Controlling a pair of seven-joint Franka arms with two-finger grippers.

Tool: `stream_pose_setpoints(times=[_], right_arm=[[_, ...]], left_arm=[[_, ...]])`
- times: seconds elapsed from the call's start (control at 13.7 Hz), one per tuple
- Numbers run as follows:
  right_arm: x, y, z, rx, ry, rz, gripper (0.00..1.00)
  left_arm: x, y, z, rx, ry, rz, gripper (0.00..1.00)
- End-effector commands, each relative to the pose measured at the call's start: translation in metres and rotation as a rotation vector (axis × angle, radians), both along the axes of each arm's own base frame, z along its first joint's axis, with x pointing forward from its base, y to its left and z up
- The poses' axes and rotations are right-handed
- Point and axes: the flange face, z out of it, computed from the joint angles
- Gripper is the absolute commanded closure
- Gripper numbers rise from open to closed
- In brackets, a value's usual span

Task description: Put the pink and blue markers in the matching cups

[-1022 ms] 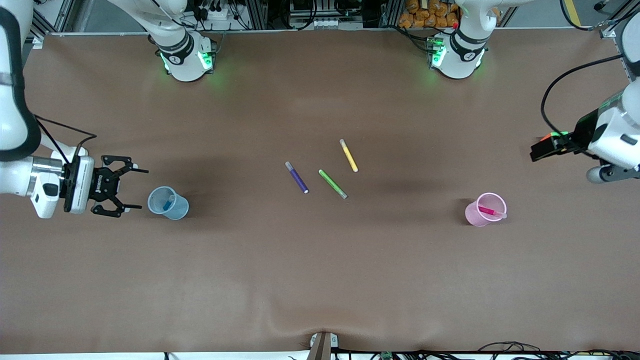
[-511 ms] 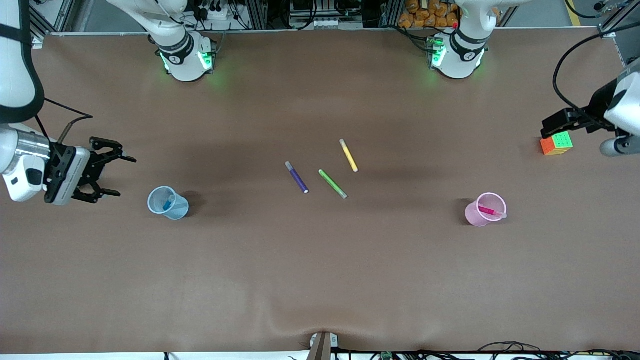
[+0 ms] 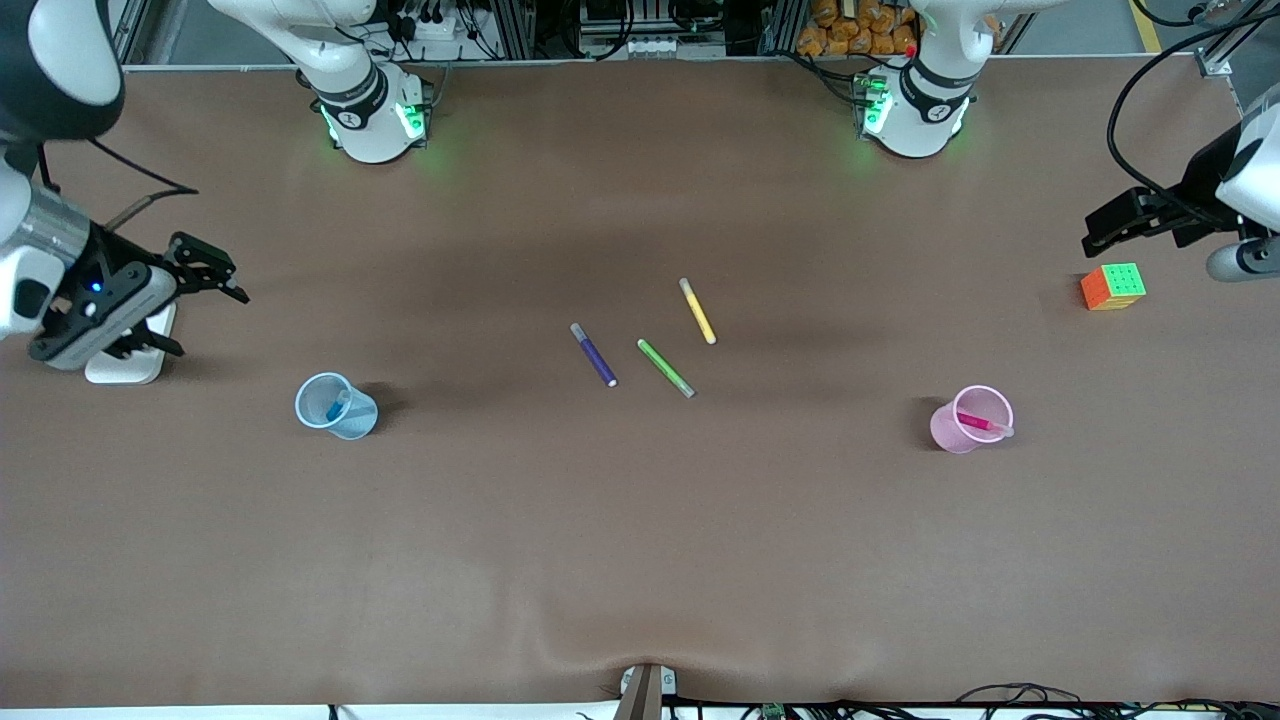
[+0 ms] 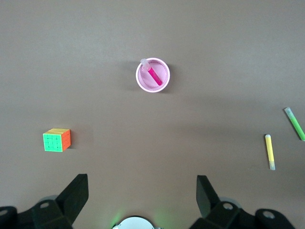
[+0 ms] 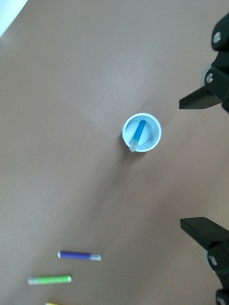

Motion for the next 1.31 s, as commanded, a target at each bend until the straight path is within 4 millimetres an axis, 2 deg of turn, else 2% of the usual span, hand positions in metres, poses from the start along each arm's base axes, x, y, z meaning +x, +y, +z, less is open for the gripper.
stream_pose_setpoints(times=[0.0, 0.15, 0.29, 0.36, 0.58, 0.66, 0.88, 1.24], right_arm=[[-0.009, -0.009, 0.008, -0.057, 0.011, -0.140, 0.00], [-0.011, -0.015, 0.022, -0.089, 0.028, -0.246, 0.00], [-0.016, -0.028, 0.028, -0.107, 0.043, -0.365, 0.00], [-0.021, -0.032, 0.038, -0.105, 0.033, -0.407, 0.00], [-0.032, -0.042, 0.043, -0.106, 0.084, -0.551, 0.00], [-0.038, -0.045, 0.050, -0.103, 0.081, -0.587, 0.00], [-0.048, -0.047, 0.055, -0.109, 0.139, -0.706, 0.00], [-0.053, -0.041, 0.064, -0.119, 0.176, -0.709, 0.00]], left_arm=[[-0.020, 0.002, 0.002, -0.018, 0.002, -0.021, 0.00], [-0.028, 0.004, 0.009, -0.018, -0.010, -0.026, 0.00], [-0.033, 0.003, 0.009, -0.020, -0.007, -0.030, 0.00], [-0.034, 0.002, 0.009, -0.021, -0.007, -0.033, 0.00], [-0.032, 0.001, 0.011, -0.022, -0.016, -0.035, 0.00], [-0.031, 0.000, 0.015, -0.022, -0.024, -0.038, 0.00], [-0.027, 0.002, 0.012, -0.024, -0.019, -0.037, 0.00], [-0.021, 0.003, 0.006, -0.027, -0.008, -0.037, 0.00]])
